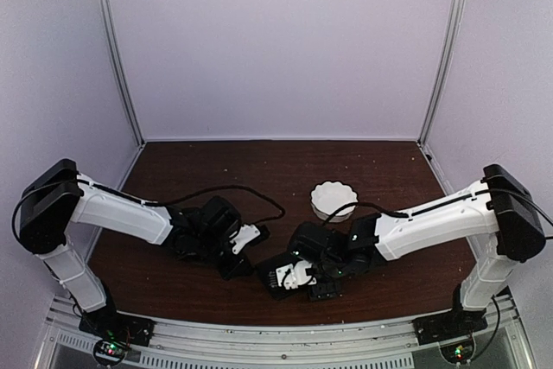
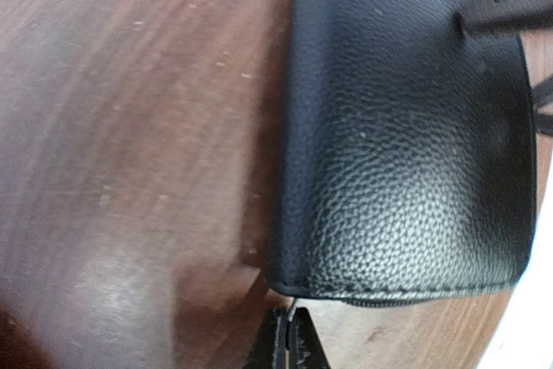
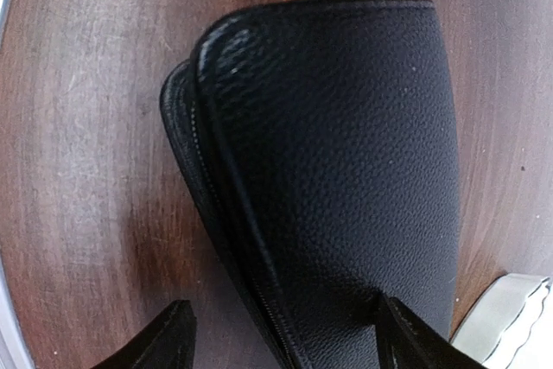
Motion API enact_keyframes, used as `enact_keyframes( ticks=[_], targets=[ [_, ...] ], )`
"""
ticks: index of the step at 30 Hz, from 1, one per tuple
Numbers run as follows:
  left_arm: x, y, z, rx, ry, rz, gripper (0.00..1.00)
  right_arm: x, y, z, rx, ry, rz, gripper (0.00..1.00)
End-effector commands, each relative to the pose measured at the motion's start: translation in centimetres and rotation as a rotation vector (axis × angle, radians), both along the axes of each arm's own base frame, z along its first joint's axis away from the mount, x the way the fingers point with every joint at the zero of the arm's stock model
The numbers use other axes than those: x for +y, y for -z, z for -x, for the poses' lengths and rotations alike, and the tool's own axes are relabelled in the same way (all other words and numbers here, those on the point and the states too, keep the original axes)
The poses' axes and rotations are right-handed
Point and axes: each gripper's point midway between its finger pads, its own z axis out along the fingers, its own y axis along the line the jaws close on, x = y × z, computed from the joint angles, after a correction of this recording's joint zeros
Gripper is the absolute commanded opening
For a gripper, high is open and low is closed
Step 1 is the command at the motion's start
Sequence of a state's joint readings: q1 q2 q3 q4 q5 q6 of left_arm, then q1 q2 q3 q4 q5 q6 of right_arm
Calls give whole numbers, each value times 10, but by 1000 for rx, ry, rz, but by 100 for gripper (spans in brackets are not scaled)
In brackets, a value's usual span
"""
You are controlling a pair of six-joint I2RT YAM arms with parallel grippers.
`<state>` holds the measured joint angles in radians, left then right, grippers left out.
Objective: Sort the hair-cutting tools
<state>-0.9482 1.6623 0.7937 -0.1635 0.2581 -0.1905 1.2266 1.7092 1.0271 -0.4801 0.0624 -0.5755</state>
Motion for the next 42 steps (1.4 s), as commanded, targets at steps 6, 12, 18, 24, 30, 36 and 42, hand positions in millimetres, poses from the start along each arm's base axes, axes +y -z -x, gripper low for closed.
enact_keyframes(
  ticks=[6, 12, 18, 24, 30, 36, 42],
  targets=[
    [-11, -15, -25, -46, -2, 59, 0, 37, -16, -4, -180, -49, -76, 72],
    [-11, -14, -25, -43, 6, 56, 0, 45, -20, -2, -161, -34, -122, 54],
    [-10, -15, -27, -49, 5, 55, 0, 47, -14, -3, -155, -31, -118, 27],
    [-8, -17, -26, -51, 2, 61, 0, 41, 8, -10, -183, -13, -42, 8],
    [15, -9, -17, -17, -56, -5, 0, 27, 14, -27, -185, 82, -7, 0],
    [42, -12, 11, 31, -153, 75, 0, 18, 22, -36, -134, 149, 18, 0],
    [30, -7, 25, 53, -88, 57, 0, 24, 24, -33, -95, 154, 6, 0]
  ],
)
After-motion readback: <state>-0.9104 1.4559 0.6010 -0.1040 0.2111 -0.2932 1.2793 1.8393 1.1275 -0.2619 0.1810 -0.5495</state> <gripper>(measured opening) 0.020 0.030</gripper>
